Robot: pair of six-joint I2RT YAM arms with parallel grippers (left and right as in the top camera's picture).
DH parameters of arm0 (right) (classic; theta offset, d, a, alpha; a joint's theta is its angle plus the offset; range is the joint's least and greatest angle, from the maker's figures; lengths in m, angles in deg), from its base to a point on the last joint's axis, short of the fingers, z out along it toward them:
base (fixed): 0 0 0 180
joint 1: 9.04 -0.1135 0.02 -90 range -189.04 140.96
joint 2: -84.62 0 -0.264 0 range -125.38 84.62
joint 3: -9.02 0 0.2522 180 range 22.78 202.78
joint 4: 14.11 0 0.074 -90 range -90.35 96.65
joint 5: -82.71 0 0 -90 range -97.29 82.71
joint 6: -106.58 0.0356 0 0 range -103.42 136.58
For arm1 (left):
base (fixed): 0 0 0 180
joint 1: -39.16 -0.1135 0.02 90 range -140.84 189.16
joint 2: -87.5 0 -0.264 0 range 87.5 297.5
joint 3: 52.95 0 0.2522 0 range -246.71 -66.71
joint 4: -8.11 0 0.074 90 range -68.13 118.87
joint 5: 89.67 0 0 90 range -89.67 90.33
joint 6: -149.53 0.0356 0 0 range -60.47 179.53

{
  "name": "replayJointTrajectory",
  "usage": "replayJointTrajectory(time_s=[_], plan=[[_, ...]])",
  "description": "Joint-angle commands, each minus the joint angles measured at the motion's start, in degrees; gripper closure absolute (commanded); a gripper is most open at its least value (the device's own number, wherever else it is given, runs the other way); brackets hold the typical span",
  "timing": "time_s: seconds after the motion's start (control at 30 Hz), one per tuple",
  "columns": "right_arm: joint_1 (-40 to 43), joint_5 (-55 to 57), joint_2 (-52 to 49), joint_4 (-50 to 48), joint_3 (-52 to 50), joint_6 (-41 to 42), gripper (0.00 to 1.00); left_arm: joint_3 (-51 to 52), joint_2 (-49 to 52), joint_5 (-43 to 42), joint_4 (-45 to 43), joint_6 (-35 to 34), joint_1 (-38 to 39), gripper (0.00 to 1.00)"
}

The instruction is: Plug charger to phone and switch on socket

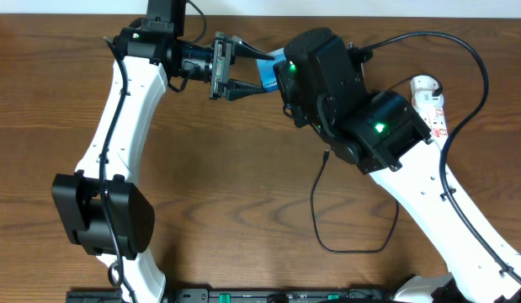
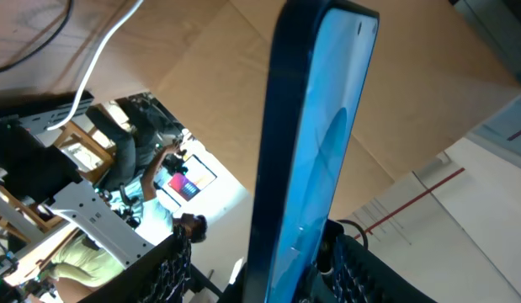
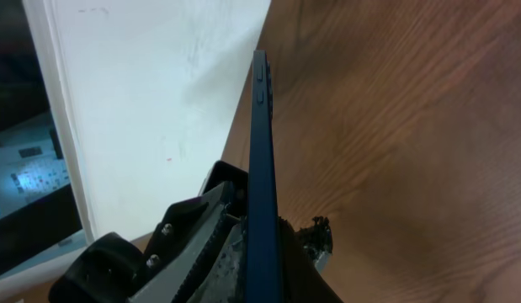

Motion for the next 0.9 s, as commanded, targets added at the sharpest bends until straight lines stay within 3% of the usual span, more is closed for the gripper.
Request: replayJointTrajectory(time_s=[0.0, 0.5, 0.6, 0.87], plan=[[-0.1, -0.2, 1.1, -0.4, 0.6, 1.6, 0.99, -0.5, -1.6, -2.7, 0.1, -0.3, -0.2, 0.45], [-0.5, -0.3, 0.0, -1.5, 0.2, 6.4, 0.99, -0.5, -1.6, -2.9, 0.1, -0.5, -0.2, 0.52], [-0.5, -0.3, 0.0, -1.5, 0.2, 6.9, 0.99, -0.5, -1.6, -2.9, 0.1, -0.5, -0.2, 0.61], [-0.5, -0.9, 0.0, -1.5, 0.2, 7.5, 0.99, -0.5, -1.6, -2.9, 0.1, -0.8, -0.2, 0.66]])
